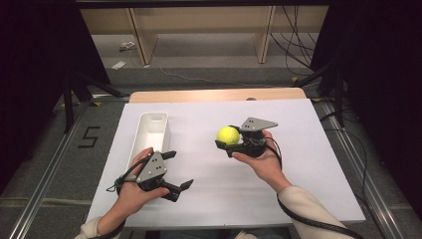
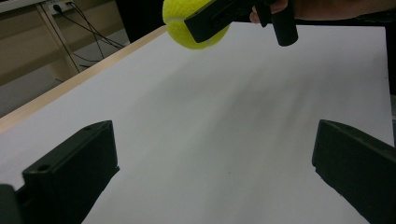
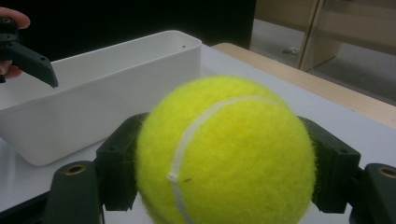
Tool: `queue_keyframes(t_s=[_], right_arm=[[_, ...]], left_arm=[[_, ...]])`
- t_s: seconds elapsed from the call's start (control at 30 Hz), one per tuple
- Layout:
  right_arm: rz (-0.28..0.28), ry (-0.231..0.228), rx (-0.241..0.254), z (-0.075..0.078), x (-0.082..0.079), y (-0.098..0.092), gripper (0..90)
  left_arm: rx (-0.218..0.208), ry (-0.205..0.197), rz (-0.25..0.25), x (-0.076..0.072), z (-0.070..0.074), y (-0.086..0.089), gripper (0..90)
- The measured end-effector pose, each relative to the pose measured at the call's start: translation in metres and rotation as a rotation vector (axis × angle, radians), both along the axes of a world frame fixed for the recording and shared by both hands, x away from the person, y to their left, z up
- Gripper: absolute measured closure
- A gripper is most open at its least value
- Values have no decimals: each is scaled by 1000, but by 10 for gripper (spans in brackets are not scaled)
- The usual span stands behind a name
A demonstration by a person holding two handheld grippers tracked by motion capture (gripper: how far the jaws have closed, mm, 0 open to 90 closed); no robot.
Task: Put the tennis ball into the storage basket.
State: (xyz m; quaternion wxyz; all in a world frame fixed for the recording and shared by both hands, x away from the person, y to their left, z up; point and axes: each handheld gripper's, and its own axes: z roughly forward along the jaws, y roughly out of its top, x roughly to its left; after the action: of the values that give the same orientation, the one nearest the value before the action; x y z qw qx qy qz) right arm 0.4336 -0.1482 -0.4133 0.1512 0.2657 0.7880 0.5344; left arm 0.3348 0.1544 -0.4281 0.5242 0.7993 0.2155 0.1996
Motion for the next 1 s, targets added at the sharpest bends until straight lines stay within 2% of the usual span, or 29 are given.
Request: queue_keyframes(t_s=[1.0], right_arm=[[19,-7,12,1,1,13,265]], left_arm=[[-2,0,1,0,0,0,0]])
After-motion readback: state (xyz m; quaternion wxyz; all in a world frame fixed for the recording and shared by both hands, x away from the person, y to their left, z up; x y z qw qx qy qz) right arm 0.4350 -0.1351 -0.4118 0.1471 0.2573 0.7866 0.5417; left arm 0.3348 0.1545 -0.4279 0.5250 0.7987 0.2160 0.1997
